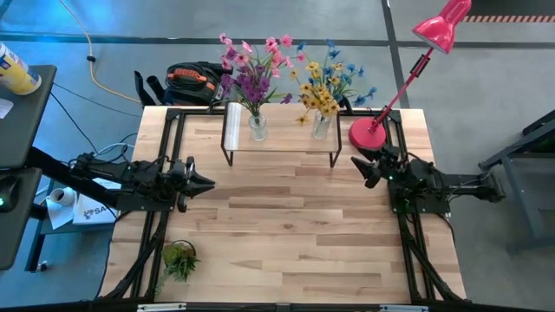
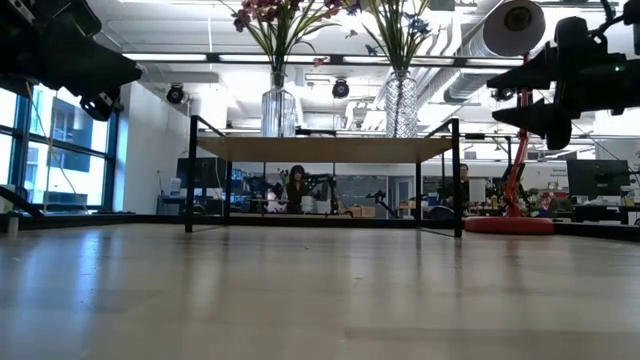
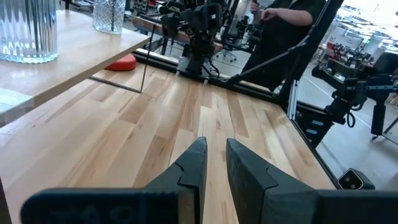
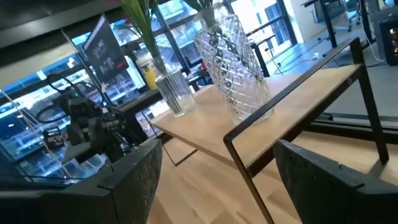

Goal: Pick and place flowers into a vace then onto a shelf
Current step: Return to Home Position

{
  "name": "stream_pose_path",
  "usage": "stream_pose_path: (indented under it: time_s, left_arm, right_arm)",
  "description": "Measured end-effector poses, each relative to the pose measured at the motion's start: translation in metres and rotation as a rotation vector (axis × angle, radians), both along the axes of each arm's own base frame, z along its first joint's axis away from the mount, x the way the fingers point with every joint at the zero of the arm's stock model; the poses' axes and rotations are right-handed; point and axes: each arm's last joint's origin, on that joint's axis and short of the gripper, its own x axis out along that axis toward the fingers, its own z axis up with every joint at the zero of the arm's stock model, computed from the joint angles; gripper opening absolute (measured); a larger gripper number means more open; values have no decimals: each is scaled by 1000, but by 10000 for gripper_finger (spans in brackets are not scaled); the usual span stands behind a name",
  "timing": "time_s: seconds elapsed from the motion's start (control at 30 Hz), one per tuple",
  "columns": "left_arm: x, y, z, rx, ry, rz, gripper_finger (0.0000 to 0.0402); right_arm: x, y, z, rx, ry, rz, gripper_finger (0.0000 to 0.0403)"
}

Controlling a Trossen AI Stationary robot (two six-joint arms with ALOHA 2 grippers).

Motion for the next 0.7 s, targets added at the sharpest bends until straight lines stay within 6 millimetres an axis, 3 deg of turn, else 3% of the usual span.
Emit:
stream_pose_path:
  time_s: [0.7]
  left_arm:
    - [0,0,0,0,0,0,95]
  right_arm:
    - [0,0,-1,0,8,-1,303]
